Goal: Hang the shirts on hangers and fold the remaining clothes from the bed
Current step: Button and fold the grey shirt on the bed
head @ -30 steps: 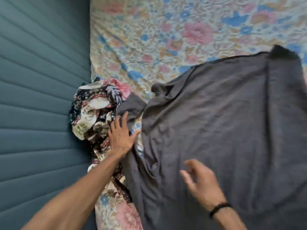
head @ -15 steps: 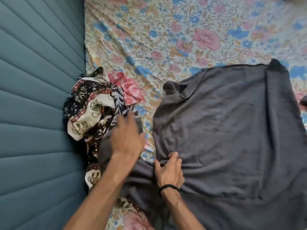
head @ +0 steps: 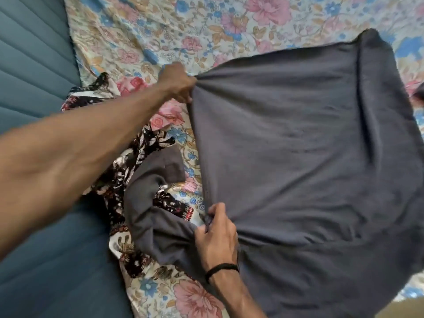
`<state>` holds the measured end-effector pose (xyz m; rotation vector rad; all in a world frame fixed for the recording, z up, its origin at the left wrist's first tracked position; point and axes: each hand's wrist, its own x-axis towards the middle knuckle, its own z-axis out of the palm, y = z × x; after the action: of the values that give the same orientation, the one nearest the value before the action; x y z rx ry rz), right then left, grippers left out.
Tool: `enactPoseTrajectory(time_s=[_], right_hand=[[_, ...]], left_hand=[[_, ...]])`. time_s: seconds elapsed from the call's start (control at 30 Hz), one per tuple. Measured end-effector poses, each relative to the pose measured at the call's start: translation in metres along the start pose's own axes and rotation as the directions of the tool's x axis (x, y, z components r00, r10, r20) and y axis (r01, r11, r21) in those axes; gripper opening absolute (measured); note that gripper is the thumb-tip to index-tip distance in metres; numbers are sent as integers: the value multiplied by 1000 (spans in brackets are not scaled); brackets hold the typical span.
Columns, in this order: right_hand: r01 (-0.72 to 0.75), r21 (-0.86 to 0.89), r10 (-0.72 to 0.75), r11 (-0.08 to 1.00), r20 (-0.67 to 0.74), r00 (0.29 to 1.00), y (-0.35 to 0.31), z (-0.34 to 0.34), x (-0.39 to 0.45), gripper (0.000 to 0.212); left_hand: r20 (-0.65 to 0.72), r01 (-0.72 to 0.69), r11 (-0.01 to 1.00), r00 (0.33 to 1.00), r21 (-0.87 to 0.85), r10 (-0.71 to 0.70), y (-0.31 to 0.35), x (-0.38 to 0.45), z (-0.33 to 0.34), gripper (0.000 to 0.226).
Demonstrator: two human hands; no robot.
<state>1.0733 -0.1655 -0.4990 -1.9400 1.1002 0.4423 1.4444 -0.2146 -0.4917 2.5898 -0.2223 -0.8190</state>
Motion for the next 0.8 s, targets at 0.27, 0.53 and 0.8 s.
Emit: enactPoseTrajectory(time_s=[0.27,0.53,0.8], right_hand=[[198,-275,-175,941,108,979,-1,24,-6,29],[167,-280,-15,946,475,880,8,28,10,60],[3,-72,48,997,696,716,1,-12,37,59]], left_hand=[[3,-141,986,990,88,141,-34,9,6,15],[-65,-14,1000,998,12,14,-62,0,23,16],[-70,150,978,987,146,-141,2,37,31,110]])
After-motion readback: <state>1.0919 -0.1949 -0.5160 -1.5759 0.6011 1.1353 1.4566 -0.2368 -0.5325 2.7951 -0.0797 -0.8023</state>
